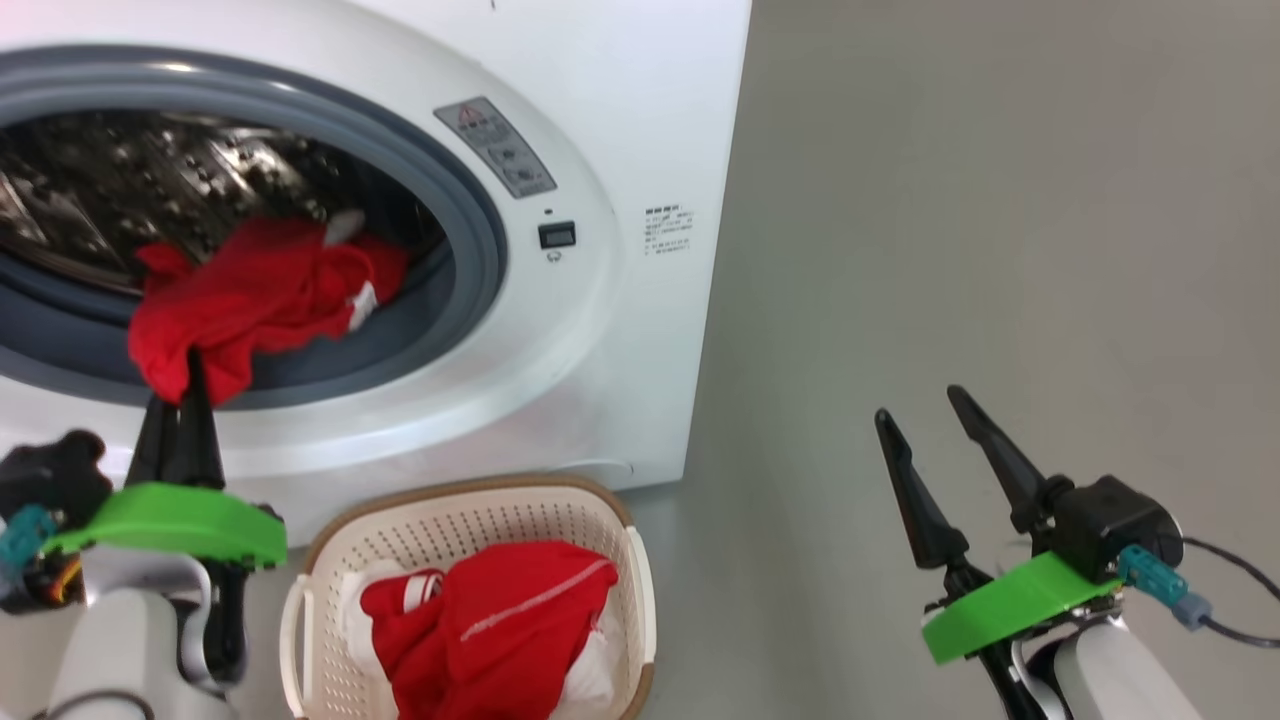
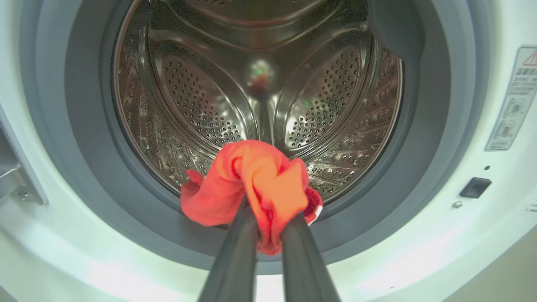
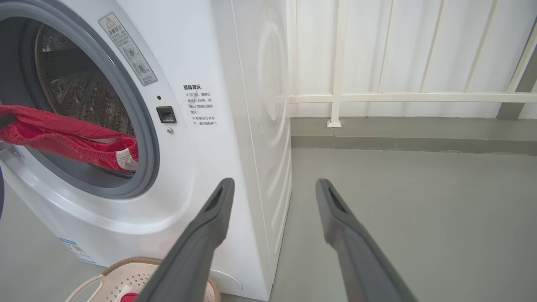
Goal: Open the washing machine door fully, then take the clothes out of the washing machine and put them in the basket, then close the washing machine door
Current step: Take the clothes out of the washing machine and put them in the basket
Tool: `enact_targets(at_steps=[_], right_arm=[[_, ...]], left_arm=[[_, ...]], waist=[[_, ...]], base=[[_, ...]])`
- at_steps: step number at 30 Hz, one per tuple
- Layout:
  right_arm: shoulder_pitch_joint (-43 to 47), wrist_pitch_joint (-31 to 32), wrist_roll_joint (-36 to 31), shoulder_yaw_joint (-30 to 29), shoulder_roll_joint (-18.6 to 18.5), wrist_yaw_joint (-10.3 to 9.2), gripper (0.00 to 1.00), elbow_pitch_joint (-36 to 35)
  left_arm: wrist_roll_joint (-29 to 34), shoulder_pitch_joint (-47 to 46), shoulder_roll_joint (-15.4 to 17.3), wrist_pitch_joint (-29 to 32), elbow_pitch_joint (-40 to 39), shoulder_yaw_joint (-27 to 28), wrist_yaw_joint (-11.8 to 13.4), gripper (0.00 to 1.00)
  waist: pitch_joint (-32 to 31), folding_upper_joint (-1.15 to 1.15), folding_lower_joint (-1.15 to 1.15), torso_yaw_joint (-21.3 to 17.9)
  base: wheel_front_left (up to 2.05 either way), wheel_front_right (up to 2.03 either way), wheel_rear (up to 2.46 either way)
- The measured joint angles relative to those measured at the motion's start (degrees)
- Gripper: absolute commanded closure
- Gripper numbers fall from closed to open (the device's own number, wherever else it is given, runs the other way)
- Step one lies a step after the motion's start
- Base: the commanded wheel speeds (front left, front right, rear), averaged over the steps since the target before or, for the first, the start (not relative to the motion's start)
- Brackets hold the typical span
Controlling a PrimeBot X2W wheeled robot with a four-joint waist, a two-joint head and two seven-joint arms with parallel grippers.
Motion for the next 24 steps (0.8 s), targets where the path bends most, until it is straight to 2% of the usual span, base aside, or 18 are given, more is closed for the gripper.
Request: enact_targets(at_steps=[5, 9, 18, 21, 24], right_arm=[[2.27, 0.0, 0.12, 0.04, 0.07, 0.0, 0.0, 0.51], [4.19, 0.0, 0.15, 0.0, 0.16, 0.0, 0.0, 0.98], [4.66, 0.0, 0.15, -0.18, 0.33, 0.0, 0.0, 0.92], [4.66, 0.0, 0.15, -0.16, 0.43, 0.0, 0.0, 0.83], [4.66, 0.0, 0.15, -0.13, 0.69, 0.0, 0.0, 0.7]], left_arm=[[-0.01, 5.56, -0.97, 0.0, -7.31, 0.29, 0.35, 1.0], [0.19, 11.06, -1.47, 0.79, -17.24, -0.13, 1.7, 1.0], [1.35, 18.82, -2.69, 6.95, -38.28, -3.74, 4.82, 1.0], [1.3, 20.03, -2.89, 9.15, -42.1, -4.61, 5.44, 1.0], [1.01, 21.35, -3.05, 11.06, -42.67, -5.32, 5.97, 1.0]], waist=[[-3.21, 0.0, 0.0, 0.23], [-5.9, 0.0, 0.0, 0.45], [-8.12, 0.0, 0.0, 0.46], [-7.71, 0.0, 0.0, 0.42], [-6.97, 0.0, 0.0, 0.42]], base=[[0.0, 0.0, 0.0], [0.0, 0.0, 0.0], [0.0, 0.0, 0.0], [0.0, 0.0, 0.0], [0.0, 0.0, 0.0]])
